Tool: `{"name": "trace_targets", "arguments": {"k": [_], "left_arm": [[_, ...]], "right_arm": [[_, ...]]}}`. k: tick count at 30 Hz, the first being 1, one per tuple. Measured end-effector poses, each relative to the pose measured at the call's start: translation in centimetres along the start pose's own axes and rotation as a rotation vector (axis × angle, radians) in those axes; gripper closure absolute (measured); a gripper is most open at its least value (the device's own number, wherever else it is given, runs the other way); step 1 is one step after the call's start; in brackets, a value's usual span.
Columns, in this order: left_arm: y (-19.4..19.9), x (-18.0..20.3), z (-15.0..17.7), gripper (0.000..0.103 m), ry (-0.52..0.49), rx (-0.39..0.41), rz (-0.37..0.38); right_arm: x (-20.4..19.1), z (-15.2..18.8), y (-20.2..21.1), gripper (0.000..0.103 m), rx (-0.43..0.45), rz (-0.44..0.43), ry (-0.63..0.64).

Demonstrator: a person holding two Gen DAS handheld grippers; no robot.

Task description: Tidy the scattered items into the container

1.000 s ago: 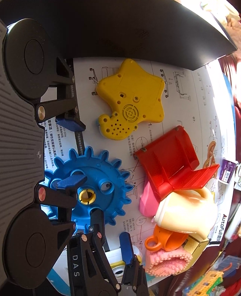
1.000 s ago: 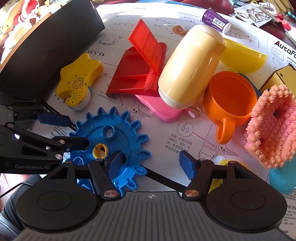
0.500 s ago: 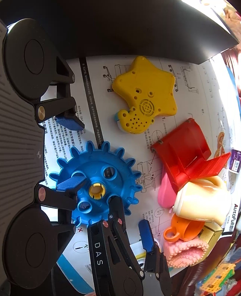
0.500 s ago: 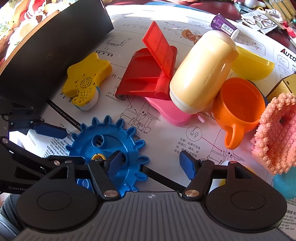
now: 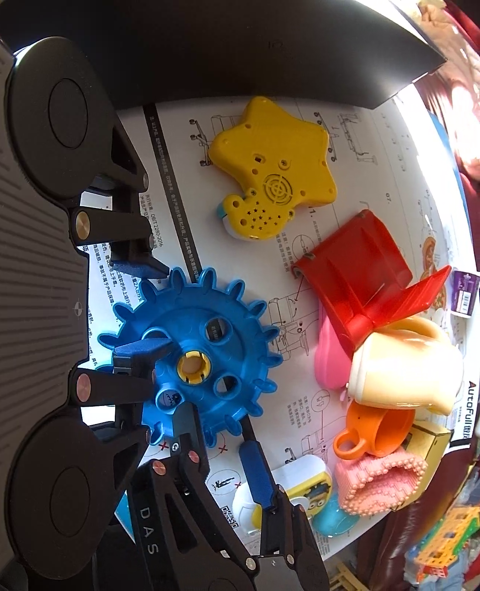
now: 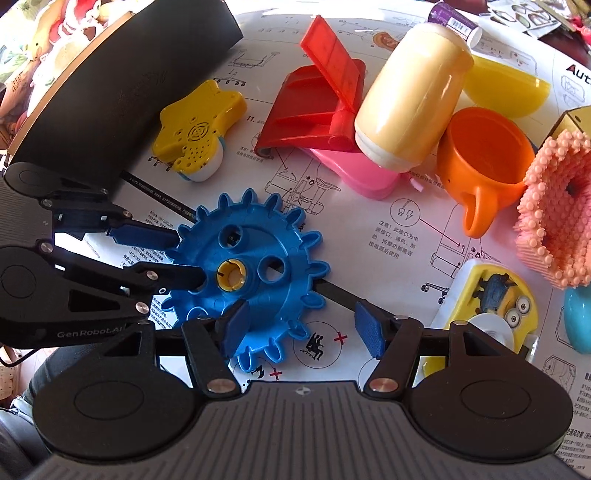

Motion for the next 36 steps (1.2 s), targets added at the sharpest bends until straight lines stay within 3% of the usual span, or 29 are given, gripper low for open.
{"name": "trace_targets", "arguments": {"k": [8,9,11,15,25,27,28,29,36], "left_arm": [[-0.1,-0.1,-0.1,0.040,-0.020,0.005,-0.027],[-0.1,-0.2,-0.1,0.041,-0.017,0.005,-0.022],[0.0,-0.3,-0.2,0.069,-0.010,0.001,0.010],[0.1,0.4,0.1,0.070,-0.038,0.019,-0.016],[0.3,0.0,0.7,0.073,0.004,0.028,0.008],[0.7,0.0,0.8,0.077,0.002,0.040,0.008],[0.8,0.0,0.8,0.095,0.001,0.045,0.013],[1.1,0.1,0.7,0.103,-0.007,0.057,0.002],[0.6,0.0,1.1,0.103,0.001,0.016,0.042]], "right_arm": [[-0.2,0.1,-0.1,0.051,0.033,-0.003,-0.028],[-0.1,0.1,-0.1,0.054,0.034,0.003,-0.032],[0.0,0.2,-0.2,0.072,0.034,0.056,-0.014],[0.7,0.4,0.0,0.082,0.025,0.043,-0.037],[0.5,0.1,0.2,0.085,0.024,0.051,-0.024],[0.4,0.0,0.2,0.086,0.026,0.068,-0.023],[0.4,0.0,0.3,0.086,0.030,0.066,-0.024],[0.5,-0.1,0.5,0.086,0.035,0.066,-0.027],[0.3,-0.4,0.8,0.087,0.051,0.072,-0.014]]}}
Point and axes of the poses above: each gripper's, at about its wrist camera, not at the fingertips, and y roughly against the way its jaws point, x to its right, z to its underside, the point moved 2 cm from there along -y, roughly the way its jaws point, and after that the axes turned 4 degrees about -x, right-handed, at the moved point
